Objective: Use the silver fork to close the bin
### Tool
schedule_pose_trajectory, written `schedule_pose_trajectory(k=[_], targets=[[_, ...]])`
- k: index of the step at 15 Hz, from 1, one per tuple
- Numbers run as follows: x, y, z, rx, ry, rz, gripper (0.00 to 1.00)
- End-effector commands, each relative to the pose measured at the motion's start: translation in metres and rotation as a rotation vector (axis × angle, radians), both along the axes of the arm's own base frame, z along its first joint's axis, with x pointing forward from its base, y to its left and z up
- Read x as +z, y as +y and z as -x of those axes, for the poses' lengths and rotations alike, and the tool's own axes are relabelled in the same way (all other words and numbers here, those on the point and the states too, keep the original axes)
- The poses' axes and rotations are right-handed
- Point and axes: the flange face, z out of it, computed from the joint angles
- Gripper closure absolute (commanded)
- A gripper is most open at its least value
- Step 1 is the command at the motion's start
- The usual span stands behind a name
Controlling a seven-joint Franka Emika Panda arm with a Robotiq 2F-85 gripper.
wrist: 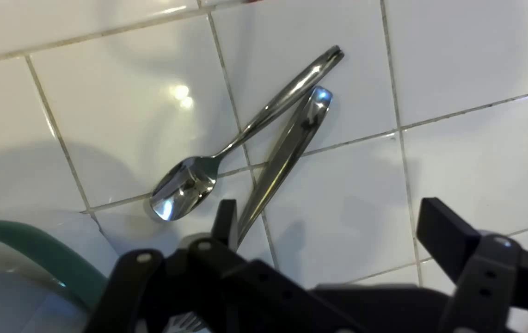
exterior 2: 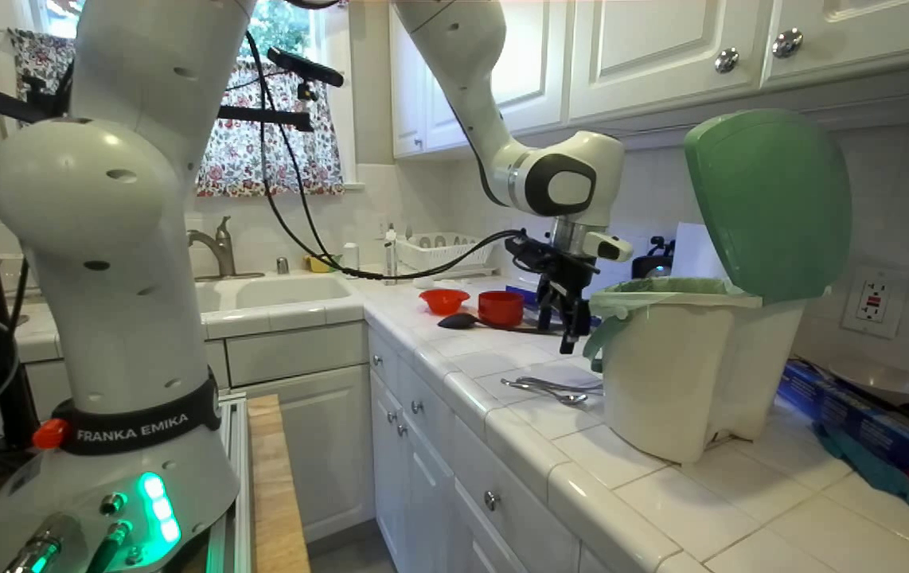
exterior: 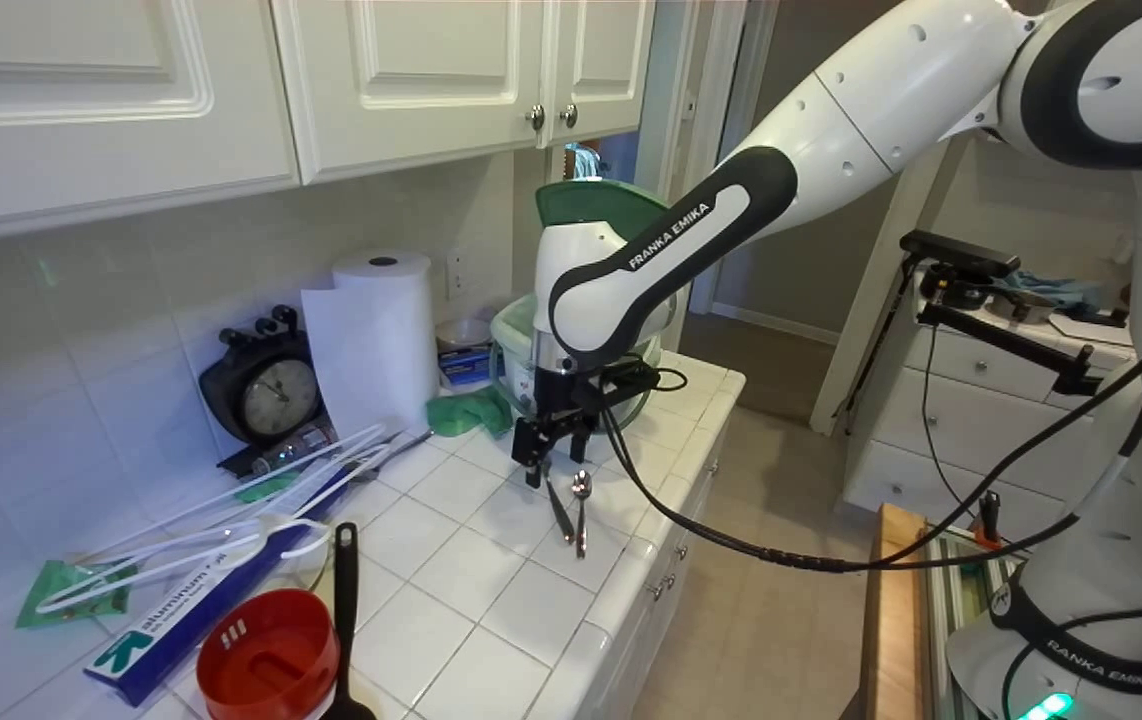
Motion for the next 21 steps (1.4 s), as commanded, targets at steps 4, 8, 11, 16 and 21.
schedule_pose_trajectory(k=[4,8,11,16,21], targets=[[-0.03,-0.011,-0.013,0.04,-0.084,0.068,0.0],[-0.039,-0.012,-0.017,0.03,-0.105,0.066,0.0],[-0.041,-0.013,-0.019,0.021,-0.107,0.07,0.0],[-0.031,-0.001,-0.029,-0.021,-0.146,0.067,0.0],[-0.031,0.011,-0.034,-0.049,-0.158,0.058,0.0]])
